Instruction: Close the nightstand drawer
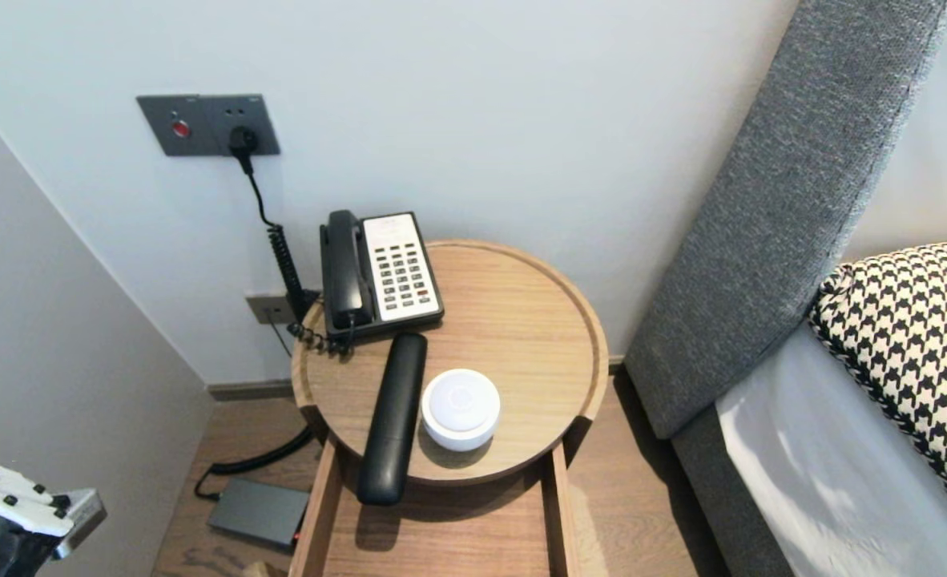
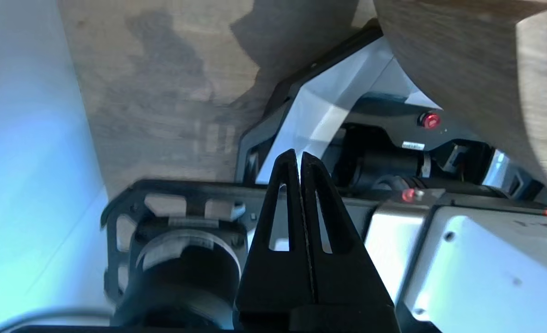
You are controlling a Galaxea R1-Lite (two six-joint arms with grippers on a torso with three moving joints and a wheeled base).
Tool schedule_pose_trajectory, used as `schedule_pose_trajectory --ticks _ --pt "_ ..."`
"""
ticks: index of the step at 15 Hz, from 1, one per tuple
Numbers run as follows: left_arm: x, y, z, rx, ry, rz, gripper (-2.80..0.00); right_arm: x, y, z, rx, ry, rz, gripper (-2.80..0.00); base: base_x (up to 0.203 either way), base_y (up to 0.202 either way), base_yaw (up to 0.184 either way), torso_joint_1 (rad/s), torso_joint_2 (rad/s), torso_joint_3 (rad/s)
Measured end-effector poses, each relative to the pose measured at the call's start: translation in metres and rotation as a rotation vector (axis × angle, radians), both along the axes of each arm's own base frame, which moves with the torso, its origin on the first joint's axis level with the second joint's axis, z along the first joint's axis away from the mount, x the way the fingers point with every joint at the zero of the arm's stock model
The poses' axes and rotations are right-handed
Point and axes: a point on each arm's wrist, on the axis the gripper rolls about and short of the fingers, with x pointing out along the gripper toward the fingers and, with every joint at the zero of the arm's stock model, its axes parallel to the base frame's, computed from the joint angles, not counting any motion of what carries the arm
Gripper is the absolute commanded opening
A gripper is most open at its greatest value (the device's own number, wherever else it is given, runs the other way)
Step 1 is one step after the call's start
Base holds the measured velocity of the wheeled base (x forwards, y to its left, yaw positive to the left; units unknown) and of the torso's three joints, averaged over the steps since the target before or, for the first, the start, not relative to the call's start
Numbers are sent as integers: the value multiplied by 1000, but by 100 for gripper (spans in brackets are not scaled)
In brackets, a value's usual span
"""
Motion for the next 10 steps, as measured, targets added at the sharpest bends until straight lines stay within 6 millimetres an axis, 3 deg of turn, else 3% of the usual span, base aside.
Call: schedule_pose_trajectory --ticks 6,10 --pt "-3 -3 -31 -177 0 -162 -280 0 0 0 0 0 0 -280 0 0 0 0 0 0" --pt "9 -13 -41 -243 -2 -184 -280 0 0 0 0 0 0 -280 0 0 0 0 0 0"
